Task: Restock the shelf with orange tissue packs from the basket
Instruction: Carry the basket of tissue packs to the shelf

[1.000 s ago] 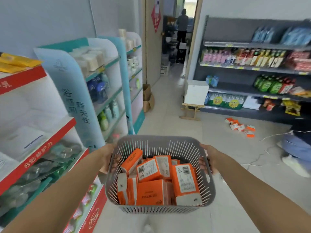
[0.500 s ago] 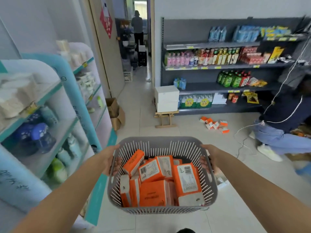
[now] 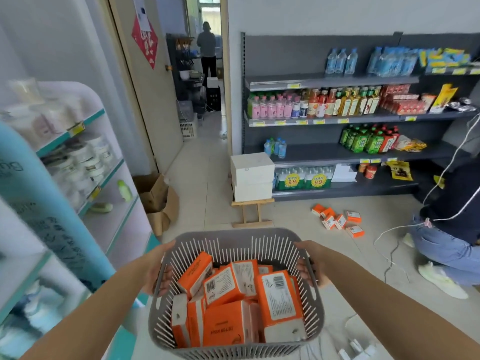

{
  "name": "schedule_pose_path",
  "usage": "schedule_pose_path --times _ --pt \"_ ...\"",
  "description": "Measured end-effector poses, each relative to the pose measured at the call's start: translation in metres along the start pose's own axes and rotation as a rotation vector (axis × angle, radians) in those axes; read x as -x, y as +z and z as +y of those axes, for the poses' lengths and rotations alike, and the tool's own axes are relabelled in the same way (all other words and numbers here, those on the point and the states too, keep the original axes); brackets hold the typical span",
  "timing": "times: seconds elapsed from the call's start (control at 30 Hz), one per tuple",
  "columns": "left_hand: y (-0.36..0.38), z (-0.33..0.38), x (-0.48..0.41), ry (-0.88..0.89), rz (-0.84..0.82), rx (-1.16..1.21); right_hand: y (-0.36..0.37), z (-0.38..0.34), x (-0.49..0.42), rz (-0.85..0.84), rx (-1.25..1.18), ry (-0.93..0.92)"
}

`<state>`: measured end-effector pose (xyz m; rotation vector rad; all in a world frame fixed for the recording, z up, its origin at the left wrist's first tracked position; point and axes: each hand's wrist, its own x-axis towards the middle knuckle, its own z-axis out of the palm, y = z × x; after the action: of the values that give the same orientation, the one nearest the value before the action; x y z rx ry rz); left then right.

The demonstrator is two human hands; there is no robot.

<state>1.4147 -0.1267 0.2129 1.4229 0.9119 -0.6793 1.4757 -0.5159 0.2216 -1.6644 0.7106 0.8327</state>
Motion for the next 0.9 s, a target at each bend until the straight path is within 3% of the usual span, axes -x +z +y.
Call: schedule_pose_path --times 0.33,0.5,0.63,0.77,0.9 --pt "-0.002 0.159 -0.100 0.067 -0.008 -0.062 -0.005 -0.173 -0.108 0.002 0.098 -0.001" --pt "-0.012 0.250 -0.180 0.062 -0.029 -0.070 -0.006 -0.244 -0.179 -0.089 0.064 0.032" --pt "-0.015 0.339 -0.234 0.077 -0.117 -0.053 -0.010 -0.321 -0.221 0.130 0.088 -0.022" --pt "-0.006 0.441 -0.270 0.085 -0.087 -0.134 -0.023 -0.392 -0.263 0.099 -0.059 0.070" --pt "0.008 0.525 -0.301 0.105 -0.008 -0.187 -0.036 -0.456 -0.302 0.091 -0.080 0.016"
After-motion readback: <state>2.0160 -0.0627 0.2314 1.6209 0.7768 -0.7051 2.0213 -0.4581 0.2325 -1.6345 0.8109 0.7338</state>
